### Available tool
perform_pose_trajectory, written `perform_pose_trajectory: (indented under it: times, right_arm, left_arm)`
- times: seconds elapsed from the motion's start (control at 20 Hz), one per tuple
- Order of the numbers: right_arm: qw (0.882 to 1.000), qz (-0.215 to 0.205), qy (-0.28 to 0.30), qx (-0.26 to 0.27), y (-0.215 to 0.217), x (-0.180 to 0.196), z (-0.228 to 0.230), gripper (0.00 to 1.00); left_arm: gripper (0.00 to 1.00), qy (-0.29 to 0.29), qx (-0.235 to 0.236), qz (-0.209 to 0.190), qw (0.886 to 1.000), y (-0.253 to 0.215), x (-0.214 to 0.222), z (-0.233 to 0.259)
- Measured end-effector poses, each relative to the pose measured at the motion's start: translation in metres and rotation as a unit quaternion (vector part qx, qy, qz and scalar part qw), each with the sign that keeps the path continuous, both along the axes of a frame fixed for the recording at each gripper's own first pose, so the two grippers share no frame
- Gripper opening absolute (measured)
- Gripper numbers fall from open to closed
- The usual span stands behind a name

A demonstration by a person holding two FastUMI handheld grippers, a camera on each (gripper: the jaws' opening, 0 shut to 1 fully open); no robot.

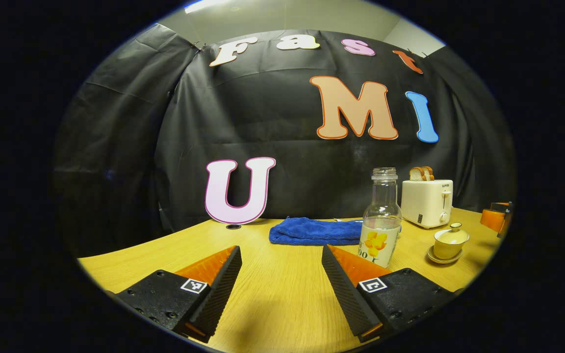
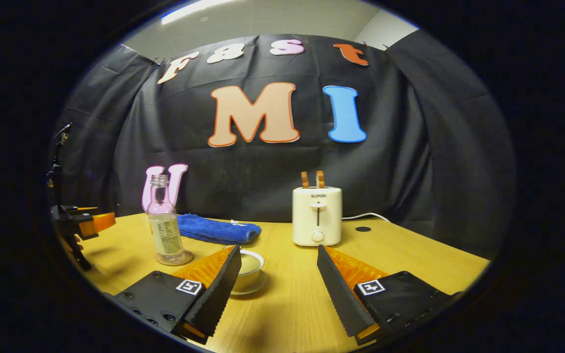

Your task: Open the teacup lid with one hand, grasp the water bottle and pour water into the teacup with the other hand; after pouring, place the water bottle on the coaster and then close the teacup lid.

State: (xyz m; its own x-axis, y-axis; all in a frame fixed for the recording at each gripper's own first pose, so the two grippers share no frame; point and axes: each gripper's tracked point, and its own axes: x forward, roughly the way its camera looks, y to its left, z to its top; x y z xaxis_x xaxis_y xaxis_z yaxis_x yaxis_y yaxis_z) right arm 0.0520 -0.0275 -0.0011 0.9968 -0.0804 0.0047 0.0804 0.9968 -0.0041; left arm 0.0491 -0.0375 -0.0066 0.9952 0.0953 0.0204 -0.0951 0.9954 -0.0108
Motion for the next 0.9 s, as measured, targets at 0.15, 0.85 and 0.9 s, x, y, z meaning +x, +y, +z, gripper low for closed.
perform_pose_trajectory:
  times: [0.15, 0.85, 0.9]
  right_arm:
    - [0.999, -0.045, -0.003, -0.001, -0.022, -0.015, 0.002, 0.98]
    - [0.998, -0.058, -0.004, -0.002, -0.028, -0.018, 0.001, 0.94]
    - [0.998, -0.058, -0.004, -0.002, -0.028, -0.018, 0.001, 0.94]
  left_arm:
    - [0.96, 0.002, -0.002, 0.005, 1.000, 0.002, -0.002, -0.001]
    - [0.96, 0.001, -0.001, 0.010, 1.000, 0.002, -0.006, -0.001]
    - [0.96, 0.001, -0.002, 0.010, 1.000, 0.002, -0.006, -0.001]
